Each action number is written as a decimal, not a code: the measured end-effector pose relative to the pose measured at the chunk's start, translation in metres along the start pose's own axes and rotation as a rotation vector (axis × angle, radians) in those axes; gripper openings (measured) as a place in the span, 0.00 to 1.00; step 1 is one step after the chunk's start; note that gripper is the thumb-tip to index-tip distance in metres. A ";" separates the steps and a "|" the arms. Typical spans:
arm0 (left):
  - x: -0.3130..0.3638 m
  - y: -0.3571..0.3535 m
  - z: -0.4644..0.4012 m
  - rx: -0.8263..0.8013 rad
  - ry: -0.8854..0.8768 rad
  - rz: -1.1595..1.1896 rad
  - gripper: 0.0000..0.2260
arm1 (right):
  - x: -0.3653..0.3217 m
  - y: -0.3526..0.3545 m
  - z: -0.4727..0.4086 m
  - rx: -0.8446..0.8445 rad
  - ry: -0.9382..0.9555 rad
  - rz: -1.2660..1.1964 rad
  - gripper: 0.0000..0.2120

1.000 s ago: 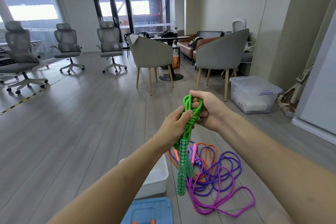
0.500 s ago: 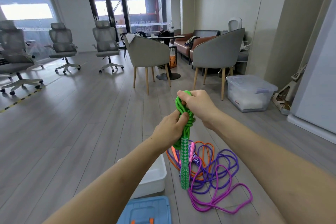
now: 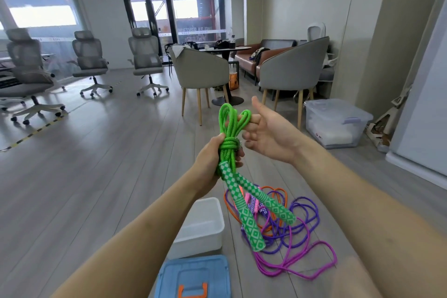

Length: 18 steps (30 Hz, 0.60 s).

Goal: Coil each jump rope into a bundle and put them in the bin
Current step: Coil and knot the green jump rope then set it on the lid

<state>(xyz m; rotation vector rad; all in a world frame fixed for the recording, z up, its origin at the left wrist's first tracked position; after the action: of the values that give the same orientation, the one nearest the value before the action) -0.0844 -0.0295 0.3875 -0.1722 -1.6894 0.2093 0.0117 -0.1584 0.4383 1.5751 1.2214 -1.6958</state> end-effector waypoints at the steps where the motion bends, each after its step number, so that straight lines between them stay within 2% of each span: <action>1: 0.002 0.003 0.007 0.009 0.000 0.017 0.20 | 0.000 0.002 0.001 0.055 -0.008 0.060 0.24; 3: 0.004 0.008 0.021 0.015 0.020 -0.008 0.20 | 0.003 0.005 0.000 0.215 0.053 0.229 0.20; 4: 0.003 0.011 0.028 0.016 0.041 -0.031 0.20 | 0.007 0.004 -0.003 0.223 0.069 0.259 0.20; 8: -0.005 0.028 0.054 -0.033 0.141 -0.127 0.20 | 0.035 -0.021 -0.008 -0.204 0.021 0.134 0.23; 10: -0.011 0.034 0.065 -0.068 0.189 -0.118 0.20 | 0.047 -0.033 -0.009 -0.279 0.044 0.094 0.24; 14: -0.025 0.045 0.087 -0.090 0.231 -0.056 0.21 | 0.065 -0.059 -0.015 -0.285 0.101 0.115 0.22; 18: -0.038 0.063 0.105 -0.056 0.201 -0.017 0.24 | 0.087 -0.089 -0.032 -0.127 0.149 0.374 0.13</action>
<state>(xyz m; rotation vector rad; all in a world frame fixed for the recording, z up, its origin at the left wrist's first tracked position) -0.1846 0.0187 0.3228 -0.2138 -1.4968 0.1277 -0.0641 -0.0723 0.3801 1.7476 1.0031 -1.2612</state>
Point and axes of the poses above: each hand's wrist, its own z-axis away from the middle knuckle, its own y-axis out of the back of the hand, x = y × z, the point moved 1 cm from there along -z, towards the middle knuckle, and after that the axes turned 13 degrees about -x, right-handed, at the moved point
